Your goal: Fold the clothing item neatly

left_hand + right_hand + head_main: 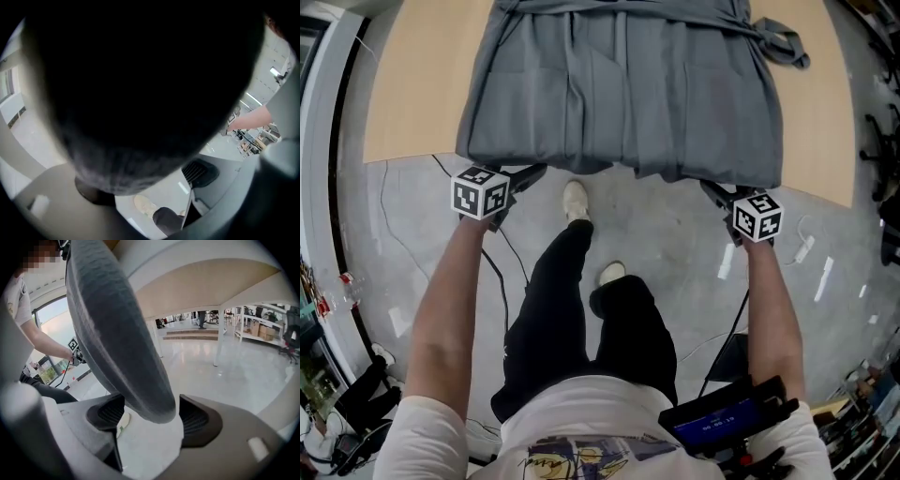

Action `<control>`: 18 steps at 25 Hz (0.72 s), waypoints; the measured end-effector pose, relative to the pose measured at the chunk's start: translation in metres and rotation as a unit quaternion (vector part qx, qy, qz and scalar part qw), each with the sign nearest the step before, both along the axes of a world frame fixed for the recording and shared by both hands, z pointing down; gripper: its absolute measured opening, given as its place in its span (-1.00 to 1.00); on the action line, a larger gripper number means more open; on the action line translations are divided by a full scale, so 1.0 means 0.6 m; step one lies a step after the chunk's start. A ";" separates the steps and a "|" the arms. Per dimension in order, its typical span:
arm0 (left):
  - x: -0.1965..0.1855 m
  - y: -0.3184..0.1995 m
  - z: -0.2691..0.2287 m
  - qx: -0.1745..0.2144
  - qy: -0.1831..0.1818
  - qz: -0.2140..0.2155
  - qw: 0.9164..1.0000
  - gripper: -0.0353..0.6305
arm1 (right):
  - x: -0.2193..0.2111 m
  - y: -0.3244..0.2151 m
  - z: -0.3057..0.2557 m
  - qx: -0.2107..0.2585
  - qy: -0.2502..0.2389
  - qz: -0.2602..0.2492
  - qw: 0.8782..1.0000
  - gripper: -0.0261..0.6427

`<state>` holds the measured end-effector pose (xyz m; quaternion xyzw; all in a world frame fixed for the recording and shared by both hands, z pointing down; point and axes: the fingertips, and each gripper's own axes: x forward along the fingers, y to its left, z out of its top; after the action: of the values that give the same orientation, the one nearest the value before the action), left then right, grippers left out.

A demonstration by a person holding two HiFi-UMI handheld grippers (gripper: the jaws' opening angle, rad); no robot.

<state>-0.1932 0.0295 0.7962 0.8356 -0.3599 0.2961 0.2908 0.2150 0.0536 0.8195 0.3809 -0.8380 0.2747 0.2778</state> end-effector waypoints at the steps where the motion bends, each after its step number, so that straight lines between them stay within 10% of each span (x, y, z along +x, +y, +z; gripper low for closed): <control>1: 0.005 0.001 -0.004 0.001 0.005 0.005 1.000 0.41 | -0.005 0.000 -0.003 0.001 -0.006 -0.008 1.000 0.14; 5: 0.029 0.013 -0.017 -0.001 0.022 0.026 0.999 0.18 | -0.055 0.028 -0.012 -0.027 -0.041 -0.072 0.996 0.04; 9: 0.049 0.032 -0.028 -0.012 0.030 0.039 0.999 -0.26 | -0.079 0.063 -0.027 -0.042 -0.063 -0.088 0.993 -0.74; 18: 0.074 0.109 -0.084 -0.044 0.050 0.062 0.996 -0.78 | -0.119 0.134 -0.110 -0.029 -0.101 -0.067 0.992 -0.84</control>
<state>-0.1488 0.0946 0.7458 0.8564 -0.2788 0.2872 0.3263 0.1437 0.1340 0.7533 0.2857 -0.8772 0.3168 0.2202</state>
